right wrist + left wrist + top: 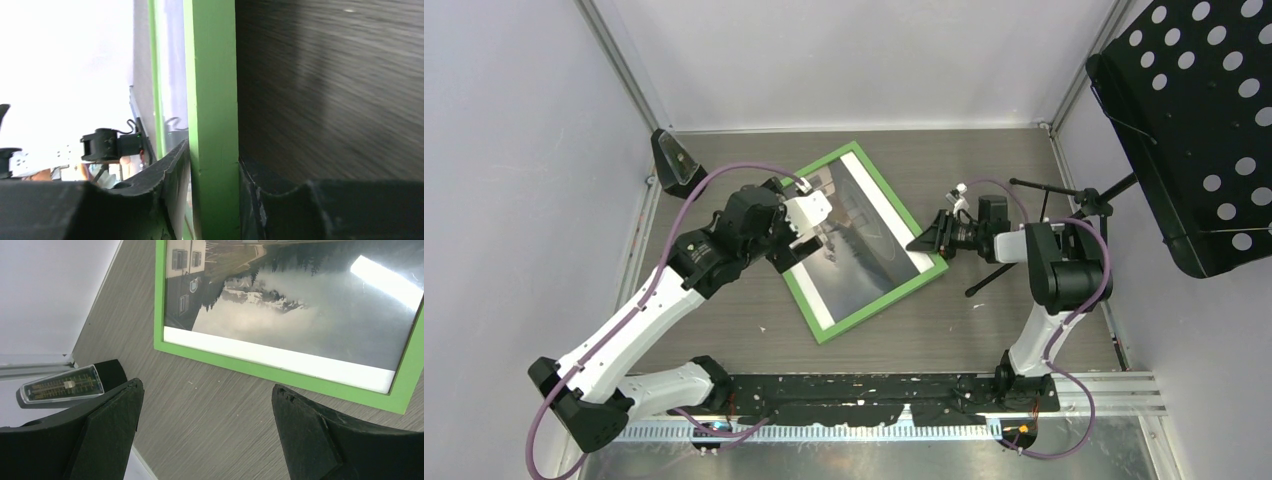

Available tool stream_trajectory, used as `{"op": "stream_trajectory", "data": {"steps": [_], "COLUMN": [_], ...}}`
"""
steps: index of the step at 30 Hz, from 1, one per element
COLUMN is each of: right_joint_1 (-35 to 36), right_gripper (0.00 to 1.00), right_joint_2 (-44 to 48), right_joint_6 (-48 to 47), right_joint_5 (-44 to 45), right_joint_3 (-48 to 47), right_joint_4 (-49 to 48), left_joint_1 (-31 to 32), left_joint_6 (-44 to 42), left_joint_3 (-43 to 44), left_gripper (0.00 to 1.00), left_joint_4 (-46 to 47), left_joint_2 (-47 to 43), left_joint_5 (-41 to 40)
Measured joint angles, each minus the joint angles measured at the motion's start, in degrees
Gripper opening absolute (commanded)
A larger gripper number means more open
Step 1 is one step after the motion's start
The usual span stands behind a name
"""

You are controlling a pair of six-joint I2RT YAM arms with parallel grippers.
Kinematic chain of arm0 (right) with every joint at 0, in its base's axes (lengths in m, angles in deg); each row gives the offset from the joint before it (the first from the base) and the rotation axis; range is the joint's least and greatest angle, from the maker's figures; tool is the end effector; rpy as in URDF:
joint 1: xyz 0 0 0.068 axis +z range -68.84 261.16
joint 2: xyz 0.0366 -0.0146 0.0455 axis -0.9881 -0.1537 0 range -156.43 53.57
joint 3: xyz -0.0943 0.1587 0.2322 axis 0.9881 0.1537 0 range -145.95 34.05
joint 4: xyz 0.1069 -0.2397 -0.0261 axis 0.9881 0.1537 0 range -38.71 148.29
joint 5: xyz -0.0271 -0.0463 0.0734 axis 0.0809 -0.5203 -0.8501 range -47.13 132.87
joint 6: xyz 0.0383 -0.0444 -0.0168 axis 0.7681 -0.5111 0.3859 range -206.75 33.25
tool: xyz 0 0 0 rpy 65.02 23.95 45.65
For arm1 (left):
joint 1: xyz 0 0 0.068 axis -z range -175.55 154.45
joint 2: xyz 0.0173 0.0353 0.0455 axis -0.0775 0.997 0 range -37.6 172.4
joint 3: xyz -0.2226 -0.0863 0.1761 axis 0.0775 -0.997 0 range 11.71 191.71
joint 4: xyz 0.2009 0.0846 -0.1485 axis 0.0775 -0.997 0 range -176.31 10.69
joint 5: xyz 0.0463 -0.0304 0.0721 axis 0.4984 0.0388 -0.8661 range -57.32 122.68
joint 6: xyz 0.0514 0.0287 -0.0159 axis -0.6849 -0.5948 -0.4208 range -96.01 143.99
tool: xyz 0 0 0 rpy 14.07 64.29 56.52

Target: Put the photo into the frame

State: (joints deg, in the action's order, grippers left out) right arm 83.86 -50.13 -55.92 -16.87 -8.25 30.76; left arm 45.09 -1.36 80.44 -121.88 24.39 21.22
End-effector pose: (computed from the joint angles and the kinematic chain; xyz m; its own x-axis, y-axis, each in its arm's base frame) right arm 0.3308 0.0551 0.1419 -0.9078 0.2157 -0.3598 -0.2458 0.4215 0.8729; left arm 0.1724 -0.1361 0.3875 -0.1805 0.7079 -0.6828 0.6566 0.6036 0.4522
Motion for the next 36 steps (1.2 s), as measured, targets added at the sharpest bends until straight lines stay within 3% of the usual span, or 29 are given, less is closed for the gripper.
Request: {"op": "stream_trajectory", "data": {"steps": [9,18,27,36], "right_joint_1": [-1.1,-1.3,-1.3,-1.3], "right_gripper": [0.64,1.0,0.97,0.96], "right_joint_2": [-4.0,-2.8,1.7,3.4], "right_joint_6": [-3.3,-6.9,-20.4,-27.7], "right_joint_5": [2.7,-0.5,6.7,11.7], "right_joint_3": [-0.1,-2.5,-6.3,-8.9], "right_joint_4": [-0.2,4.9,21.6,30.7], "left_joint_1": [-0.4,-0.5,-3.4,-11.9], "left_joint_6": [0.7,0.7,2.3,12.0], "left_joint_3": [-0.1,-0.6,-2.2,-3.8], "left_gripper": [1.0,0.99,0.99,0.98], "left_joint_4": [1.2,1.8,2.1,1.9], "left_joint_2": [0.1,0.4,1.8,14.4], "left_joint_5": [0.0,-0.1,2.3,7.8]}}
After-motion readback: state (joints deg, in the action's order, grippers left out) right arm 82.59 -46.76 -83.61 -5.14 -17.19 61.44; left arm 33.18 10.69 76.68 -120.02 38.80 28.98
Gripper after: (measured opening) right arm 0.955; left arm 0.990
